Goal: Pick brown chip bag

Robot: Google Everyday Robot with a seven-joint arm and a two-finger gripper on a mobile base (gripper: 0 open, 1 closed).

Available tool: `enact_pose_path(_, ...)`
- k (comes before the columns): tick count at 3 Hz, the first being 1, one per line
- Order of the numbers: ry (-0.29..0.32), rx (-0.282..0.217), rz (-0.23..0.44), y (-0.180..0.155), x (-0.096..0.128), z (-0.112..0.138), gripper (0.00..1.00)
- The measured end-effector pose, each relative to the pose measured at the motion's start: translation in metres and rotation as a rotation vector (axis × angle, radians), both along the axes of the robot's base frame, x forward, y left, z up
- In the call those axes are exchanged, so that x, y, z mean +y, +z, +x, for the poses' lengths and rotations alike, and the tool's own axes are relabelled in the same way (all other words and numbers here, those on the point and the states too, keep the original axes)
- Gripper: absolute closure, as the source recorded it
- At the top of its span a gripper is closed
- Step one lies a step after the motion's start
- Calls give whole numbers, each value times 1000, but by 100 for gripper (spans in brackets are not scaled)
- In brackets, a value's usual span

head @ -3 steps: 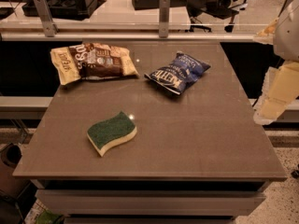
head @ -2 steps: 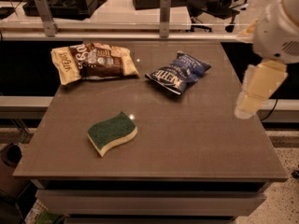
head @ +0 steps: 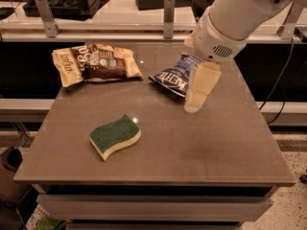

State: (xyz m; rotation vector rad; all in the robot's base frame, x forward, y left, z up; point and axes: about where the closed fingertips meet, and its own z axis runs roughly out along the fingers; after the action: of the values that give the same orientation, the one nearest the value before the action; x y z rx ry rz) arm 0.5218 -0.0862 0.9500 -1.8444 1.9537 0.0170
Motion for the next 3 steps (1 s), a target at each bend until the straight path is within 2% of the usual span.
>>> enact_pose_path(1, 72, -28, 44, -7, 47, 23, 0)
enact_pose_path(2, 103, -95, 78, -8, 84, 49, 0)
enact_pose_path(3, 109, -187, 87, -4, 110, 83, 0)
